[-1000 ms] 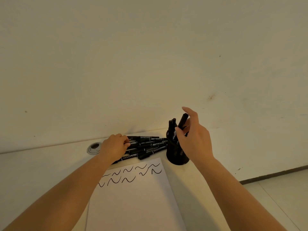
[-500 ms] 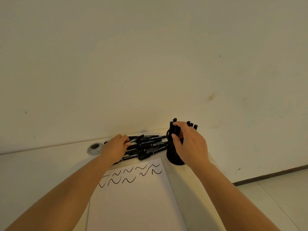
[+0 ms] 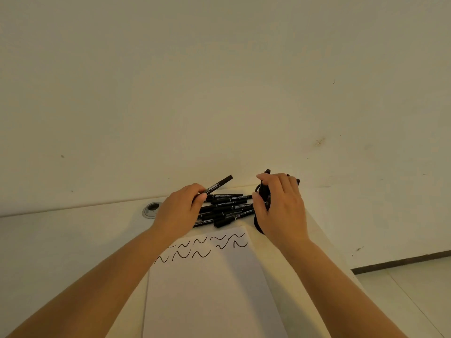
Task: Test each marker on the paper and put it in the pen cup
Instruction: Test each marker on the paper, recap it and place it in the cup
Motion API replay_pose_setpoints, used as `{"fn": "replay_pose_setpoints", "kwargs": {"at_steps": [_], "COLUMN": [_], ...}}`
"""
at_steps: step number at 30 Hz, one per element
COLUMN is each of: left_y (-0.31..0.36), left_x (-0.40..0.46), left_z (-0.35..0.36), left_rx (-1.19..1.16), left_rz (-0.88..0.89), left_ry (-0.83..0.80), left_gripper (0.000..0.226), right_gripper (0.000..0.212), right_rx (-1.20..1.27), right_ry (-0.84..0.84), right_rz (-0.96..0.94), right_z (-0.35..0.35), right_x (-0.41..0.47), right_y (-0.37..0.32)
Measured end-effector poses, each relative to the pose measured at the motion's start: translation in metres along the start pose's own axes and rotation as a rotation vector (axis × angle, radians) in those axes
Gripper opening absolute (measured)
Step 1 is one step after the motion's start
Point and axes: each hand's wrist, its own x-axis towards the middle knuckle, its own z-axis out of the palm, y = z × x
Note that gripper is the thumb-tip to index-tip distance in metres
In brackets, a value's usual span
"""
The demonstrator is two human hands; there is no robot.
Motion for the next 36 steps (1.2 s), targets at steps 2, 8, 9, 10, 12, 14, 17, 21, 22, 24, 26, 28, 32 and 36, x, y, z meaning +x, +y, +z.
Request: {"fn": "replay_pose_setpoints", "kwargs": {"at_steps": [2, 8, 9, 10, 12, 14, 17, 21, 22, 24, 26, 28, 32, 36], "left_y": [0.011, 0.031, 0.031, 0.03, 0.025, 0.018, 0.012, 0.009, 0.007, 0.004, 0.002, -0.001, -0.009, -0.016], "left_x": [-0.015, -0.07, -0.08, -0.088, -0.104, -0.117, -0.138, -0.162, -0.167, -0.174, -0.175, -0.175, -0.173, -0.176], "left_z": [-0.009, -0.026, -0.029, -0.031, -0.037, -0.041, -0.045, -0.052, -0.054, -0.059, -0.064, -0.067, -0.072, -0.069], "left_rx": [-0.066, -0.172, -0.178, -0.182, -0.166, -0.088, 0.015, 0.093, 0.1, 0.015, -0.147, -0.304, -0.533, -0.708], "left_rz": [0.024, 0.082, 0.083, 0.072, 0.025, -0.009, -0.006, 0.029, 0.023, -0.008, -0.047, -0.093, -0.14, -0.159], "left_ry": [0.03, -0.057, -0.071, -0.079, -0.086, -0.096, -0.121, -0.174, -0.201, -0.263, -0.316, -0.363, -0.468, -0.578], "left_gripper": [0.016, 0.013, 0.012, 0.011, 0.014, 0.021, 0.035, 0.051, 0.053, 0.044, 0.03, 0.034, 0.034, 0.033], "right_gripper": [0.022, 0.012, 0.018, 0.022, 0.025, 0.025, 0.027, 0.033, 0.034, 0.035, 0.036, 0.036, 0.032, 0.025], "right_rx": [0.296, 0.818, 0.82, 0.823, 0.846, 0.88, 1.002, 1.033, 1.04, 1.056, 1.082, 1.108, 1.128, 1.114], "right_ry": [-0.123, -0.381, -0.374, -0.357, -0.307, -0.273, -0.379, -0.732, -0.778, -0.818, -0.82, -0.821, -0.861, -0.884], "right_rz": [0.208, 0.619, 0.633, 0.657, 0.719, 0.78, 0.828, 0.848, 0.872, 0.892, 0.858, 0.791, 0.632, 0.5], "right_z": [0.001, 0.011, 0.012, 0.012, 0.013, 0.014, 0.015, 0.019, 0.021, 0.022, 0.024, 0.026, 0.026, 0.028], "right_x": [-0.009, -0.037, -0.041, -0.045, -0.054, -0.062, -0.073, -0.085, -0.086, -0.087, -0.088, -0.086, -0.084, -0.087], "right_y": [-0.022, -0.07, -0.075, -0.079, -0.088, -0.096, -0.111, -0.126, -0.127, -0.129, -0.131, -0.133, -0.132, -0.13]}}
